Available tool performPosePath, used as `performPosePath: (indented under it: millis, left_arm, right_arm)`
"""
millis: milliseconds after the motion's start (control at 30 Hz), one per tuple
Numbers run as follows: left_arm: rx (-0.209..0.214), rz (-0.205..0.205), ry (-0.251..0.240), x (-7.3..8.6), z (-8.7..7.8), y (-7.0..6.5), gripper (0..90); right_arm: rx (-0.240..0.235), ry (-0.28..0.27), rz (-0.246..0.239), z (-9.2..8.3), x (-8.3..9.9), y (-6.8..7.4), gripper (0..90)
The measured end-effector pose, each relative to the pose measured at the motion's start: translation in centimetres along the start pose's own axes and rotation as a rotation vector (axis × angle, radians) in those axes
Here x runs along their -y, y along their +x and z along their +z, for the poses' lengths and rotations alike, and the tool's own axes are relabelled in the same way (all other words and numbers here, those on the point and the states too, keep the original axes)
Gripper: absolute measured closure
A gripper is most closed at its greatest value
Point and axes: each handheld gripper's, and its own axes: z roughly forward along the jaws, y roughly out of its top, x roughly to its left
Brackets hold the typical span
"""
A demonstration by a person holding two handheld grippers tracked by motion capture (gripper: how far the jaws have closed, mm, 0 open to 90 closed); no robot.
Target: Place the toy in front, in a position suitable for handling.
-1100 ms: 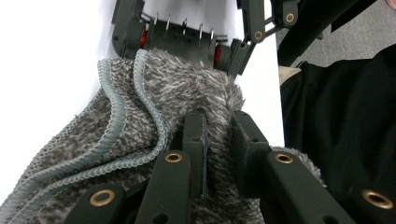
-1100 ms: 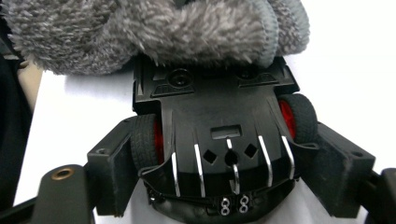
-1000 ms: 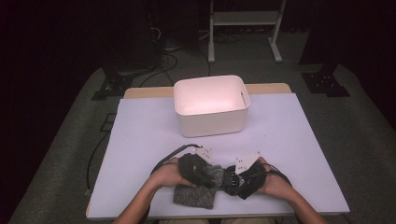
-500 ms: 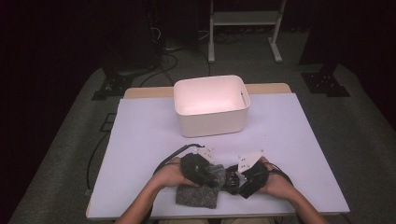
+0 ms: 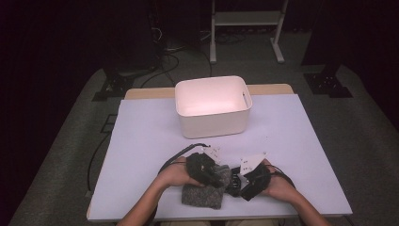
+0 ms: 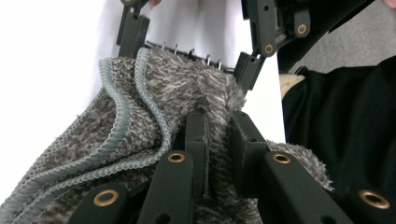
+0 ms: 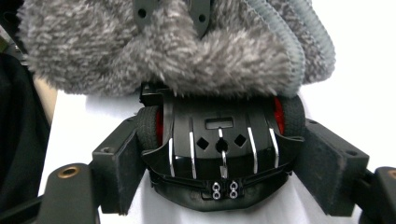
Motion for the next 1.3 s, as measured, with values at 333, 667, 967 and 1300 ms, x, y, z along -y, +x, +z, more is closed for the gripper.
performPosePath:
  millis: [333,667,967,1300]
  left_arm:
    - [-0.014,0.008,-0.018,-0.4,0.1,0.0,79.1]
    - [-0.049,0.014,0.02,-0.3,-0.4,0.2,79.7]
    - [-0.101,-0.086,0.006,4.0,-4.0,1.0,79.7]
    - [-0.034,0.011,0.012,0.1,-0.5,0.6,79.6]
  right_arm:
    - [0.016,0.015,-0.013,0.1,0.1,0.3,22.5]
    - [0.0,-0.002,0.008,0.3,0.4,0.1,22.6]
    - [0.008,0.006,-0.014,0.3,0.4,0.2,22.8]
    - [0.008,0.009,-0.021,0.4,0.3,0.2,23.0]
